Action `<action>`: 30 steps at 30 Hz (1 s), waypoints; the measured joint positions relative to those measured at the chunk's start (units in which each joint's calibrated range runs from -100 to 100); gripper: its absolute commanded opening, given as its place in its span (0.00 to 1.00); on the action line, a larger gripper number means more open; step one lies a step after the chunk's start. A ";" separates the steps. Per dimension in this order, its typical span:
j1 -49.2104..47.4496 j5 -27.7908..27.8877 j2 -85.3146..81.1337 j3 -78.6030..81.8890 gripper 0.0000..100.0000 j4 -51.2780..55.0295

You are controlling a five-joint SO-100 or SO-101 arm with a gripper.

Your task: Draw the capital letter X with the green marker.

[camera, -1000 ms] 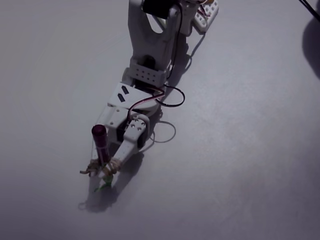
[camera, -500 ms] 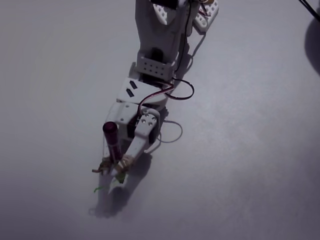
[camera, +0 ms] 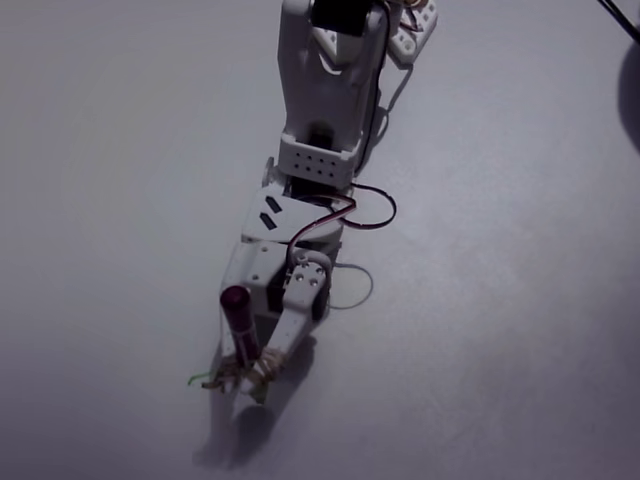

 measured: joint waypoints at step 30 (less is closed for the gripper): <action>14.22 3.17 -4.79 11.55 0.01 -1.94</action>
